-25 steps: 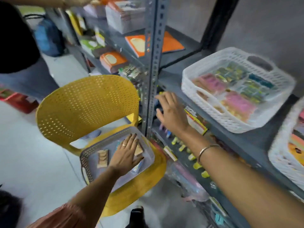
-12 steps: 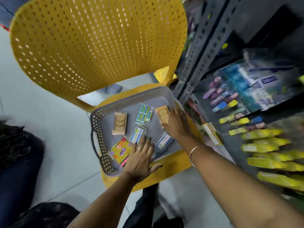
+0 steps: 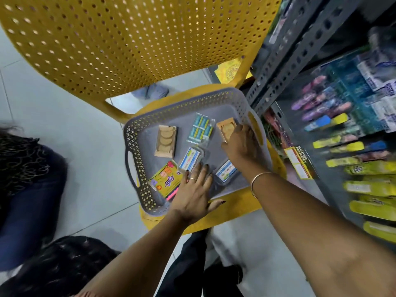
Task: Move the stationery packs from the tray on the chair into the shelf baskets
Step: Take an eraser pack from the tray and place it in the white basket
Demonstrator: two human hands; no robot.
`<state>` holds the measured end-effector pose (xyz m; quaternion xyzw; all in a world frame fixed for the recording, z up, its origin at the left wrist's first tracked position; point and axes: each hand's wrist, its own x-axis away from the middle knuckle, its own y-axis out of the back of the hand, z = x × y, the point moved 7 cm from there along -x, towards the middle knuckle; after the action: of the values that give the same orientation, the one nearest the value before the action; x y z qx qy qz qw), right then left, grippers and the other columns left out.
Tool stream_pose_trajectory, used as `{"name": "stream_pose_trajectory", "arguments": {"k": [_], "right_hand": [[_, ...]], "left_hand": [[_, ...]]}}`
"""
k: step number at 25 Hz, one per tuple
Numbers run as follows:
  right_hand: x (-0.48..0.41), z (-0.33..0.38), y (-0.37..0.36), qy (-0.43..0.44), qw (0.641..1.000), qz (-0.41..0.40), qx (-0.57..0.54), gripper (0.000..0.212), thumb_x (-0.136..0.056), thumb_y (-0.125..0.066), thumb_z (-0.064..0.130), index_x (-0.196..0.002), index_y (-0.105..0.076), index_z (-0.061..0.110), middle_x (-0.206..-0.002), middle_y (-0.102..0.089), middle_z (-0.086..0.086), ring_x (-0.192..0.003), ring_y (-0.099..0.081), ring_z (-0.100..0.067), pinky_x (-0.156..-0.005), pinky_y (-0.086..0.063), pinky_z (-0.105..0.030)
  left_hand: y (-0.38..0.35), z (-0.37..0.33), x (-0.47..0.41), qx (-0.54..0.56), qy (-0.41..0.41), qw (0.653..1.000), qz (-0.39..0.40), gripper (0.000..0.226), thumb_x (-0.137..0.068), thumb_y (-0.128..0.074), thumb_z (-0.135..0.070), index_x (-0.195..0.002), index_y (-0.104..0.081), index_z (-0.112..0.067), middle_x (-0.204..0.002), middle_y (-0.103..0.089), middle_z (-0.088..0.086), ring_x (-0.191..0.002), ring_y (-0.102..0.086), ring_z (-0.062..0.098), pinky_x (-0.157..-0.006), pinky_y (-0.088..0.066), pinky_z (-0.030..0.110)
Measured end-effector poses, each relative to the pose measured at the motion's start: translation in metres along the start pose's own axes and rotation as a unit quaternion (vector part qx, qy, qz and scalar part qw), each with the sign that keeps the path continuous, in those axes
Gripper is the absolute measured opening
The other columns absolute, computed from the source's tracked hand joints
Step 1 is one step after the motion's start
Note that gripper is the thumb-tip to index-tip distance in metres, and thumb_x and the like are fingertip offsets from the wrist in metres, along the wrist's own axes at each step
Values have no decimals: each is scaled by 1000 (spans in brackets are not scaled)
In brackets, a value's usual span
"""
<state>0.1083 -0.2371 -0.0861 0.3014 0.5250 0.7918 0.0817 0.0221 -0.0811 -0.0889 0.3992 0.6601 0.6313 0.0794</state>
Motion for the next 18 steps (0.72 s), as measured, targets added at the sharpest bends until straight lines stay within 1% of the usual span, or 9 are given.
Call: {"name": "stream_pose_trajectory", "arguments": {"k": [3,5,7,9,12,14,15,17,18], "right_hand": [[3,0,7,22,1000,-11,6,64,-78,-69,28,-125,-39,-3,-134,-43,-24,-125,-40,-38,-95,-43,-45],[4,2,17,31,999,-12,4,66,-80,-68,27,-130,-36,-2,-137,-40,-23,-127,-39,-38,-96,-44,-46],[8,8,35,45,999,-25,-1,64,-81,-67,24,-131,-36,-1,-138,-40,-22,-127,-39,-37,-96,-43,-44],[15,17,60,67,997,-38,-6,59,-81,-66,22,-128,-38,-1,-137,-41,-21,-126,-39,-36,-96,-43,-42],[28,34,119,92,994,-53,-19,60,-80,-67,25,-128,-39,2,-135,-41,-19,-126,-39,-35,-93,-44,-42],[41,46,173,108,991,-77,-26,60,-78,-68,27,-126,-42,3,-132,-44,-17,-124,-42,-34,-92,-45,-42],[49,54,204,121,988,-89,-27,60,-77,-68,29,-125,-43,2,-131,-45,-17,-123,-43,-34,-92,-45,-42],[67,67,258,143,986,-89,-19,60,-78,-67,32,-126,-44,3,-130,-45,-17,-122,-44,-34,-92,-44,-41],[79,71,289,150,984,-90,-13,60,-78,-66,34,-126,-45,4,-129,-46,-17,-121,-46,-34,-91,-45,-40]], "left_hand": [[-2,0,1,4,6,1000,9,98,-81,5,-73,-141,-34,-6,-151,-28,17,-141,-16,33,-111,-17,56],[-3,-1,0,9,6,1000,13,98,-81,6,-73,-142,-33,-6,-150,-29,17,-140,-18,33,-111,-16,54],[2,-2,2,9,5,1000,13,94,-85,1,-71,-137,-42,-5,-144,-40,18,-135,-31,34,-107,-26,55],[11,0,5,14,14,1000,18,90,-89,-4,-69,-126,-54,-5,-134,-53,17,-126,-46,33,-97,-39,56],[46,2,8,11,12,1000,-1,89,-89,-5,-68,-120,-60,-4,-128,-57,18,-120,-52,33,-90,-44,55],[83,0,6,4,6,999,-39,92,-88,-6,-70,-124,-56,-2,-133,-53,18,-123,-49,34,-92,-43,55],[111,-3,5,5,4,998,-64,94,-87,-5,-72,-129,-52,-2,-138,-47,18,-128,-43,34,-96,-39,56],[159,-11,0,6,-8,995,-98,101,-81,1,-77,-141,-37,-5,-150,-27,15,-139,-23,32,-108,-22,54],[191,-18,-1,-7,-17,992,-122,102,-79,3,-77,-142,-33,-6,-152,-22,13,-141,-18,31,-110,-17,54]]}}
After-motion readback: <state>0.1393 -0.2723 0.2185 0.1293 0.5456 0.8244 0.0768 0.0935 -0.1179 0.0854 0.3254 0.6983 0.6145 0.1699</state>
